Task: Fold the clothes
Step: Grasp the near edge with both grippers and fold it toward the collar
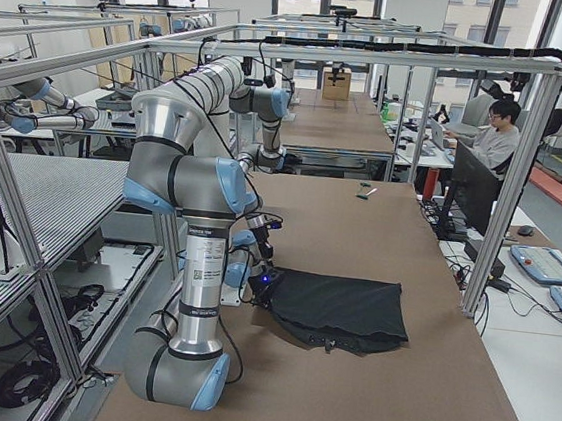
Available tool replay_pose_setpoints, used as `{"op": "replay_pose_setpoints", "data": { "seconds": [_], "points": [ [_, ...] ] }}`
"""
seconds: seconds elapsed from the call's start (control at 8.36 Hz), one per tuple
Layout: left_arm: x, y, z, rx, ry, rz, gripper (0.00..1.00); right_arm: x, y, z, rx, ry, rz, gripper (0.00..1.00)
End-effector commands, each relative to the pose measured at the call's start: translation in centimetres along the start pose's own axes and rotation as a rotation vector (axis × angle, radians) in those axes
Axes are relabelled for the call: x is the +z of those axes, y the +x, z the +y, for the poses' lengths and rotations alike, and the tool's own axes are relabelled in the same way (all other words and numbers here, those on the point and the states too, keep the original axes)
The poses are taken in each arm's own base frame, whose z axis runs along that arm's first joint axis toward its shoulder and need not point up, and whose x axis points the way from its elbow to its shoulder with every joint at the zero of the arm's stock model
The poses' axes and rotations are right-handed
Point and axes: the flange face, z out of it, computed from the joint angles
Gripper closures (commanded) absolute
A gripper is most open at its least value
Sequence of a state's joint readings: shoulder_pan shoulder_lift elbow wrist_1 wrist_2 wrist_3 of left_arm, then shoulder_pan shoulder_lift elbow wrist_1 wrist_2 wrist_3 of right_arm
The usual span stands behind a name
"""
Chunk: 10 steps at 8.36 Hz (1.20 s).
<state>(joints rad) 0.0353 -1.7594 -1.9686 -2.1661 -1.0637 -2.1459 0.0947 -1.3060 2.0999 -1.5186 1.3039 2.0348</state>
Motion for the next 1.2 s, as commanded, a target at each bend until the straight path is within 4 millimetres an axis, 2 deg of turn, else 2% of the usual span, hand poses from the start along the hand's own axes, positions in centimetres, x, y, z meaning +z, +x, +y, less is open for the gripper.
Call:
{"op": "replay_pose_setpoints", "data": {
  "seconds": [0.0, 0.12, 0.24, 0.36, 0.48, 0.6, 0.72, 0.84, 0.96, 1.08],
  "points": [
    [-5.6, 2.4, -2.2, -0.04, -0.041, 0.059, 1.0, -3.0, -0.8, -0.8, 0.016, -0.028, -0.05, 1.0],
    [-8.9, 5.0, -3.1, -0.075, -0.071, 0.113, 1.0, -5.8, -1.3, -1.7, 0.029, -0.047, -0.097, 1.0],
    [-9.0, 8.1, -6.5, -0.105, -0.047, 0.132, 1.0, -7.6, -2.1, -3.8, 0.06, -0.076, -0.118, 1.0],
    [-8.2, 12.3, -11.4, -0.137, -0.059, 0.104, 1.0, -8.0, -3.4, -8.3, 0.119, -0.113, -0.106, 1.0],
    [-6.7, 16.7, -16.0, -0.16, -0.044, 0.076, 1.0, -9.4, -5.5, -13.6, 0.186, -0.136, -0.123, 1.0],
    [-4.2, 21.3, -19.7, -0.186, -0.036, 0.06, 1.0, -8.2, -7.9, -17.1, 0.226, -0.137, -0.111, 1.0],
    [-1.8, 24.7, -23.5, -0.207, -0.01, 0.046, 1.0, -6.2, -10.5, -21.1, 0.209, -0.071, -0.1, 1.0],
    [1.0, 27.7, -27.3, -0.216, 0.025, 0.026, 1.0, -3.5, -11.3, -25.0, 0.164, -0.052, -0.048, 1.0],
    [3.9, 31.2, -31.1, -0.226, 0.057, 0.001, 1.0, -0.1, -13.1, -29.5, 0.153, -0.055, -0.03, 1.0],
    [6.8, 34.0, -34.7, -0.246, 0.082, 0.0, 1.0, 5.3, -15.2, -33.4, 0.142, -0.035, -0.039, 1.0]
  ]
}}
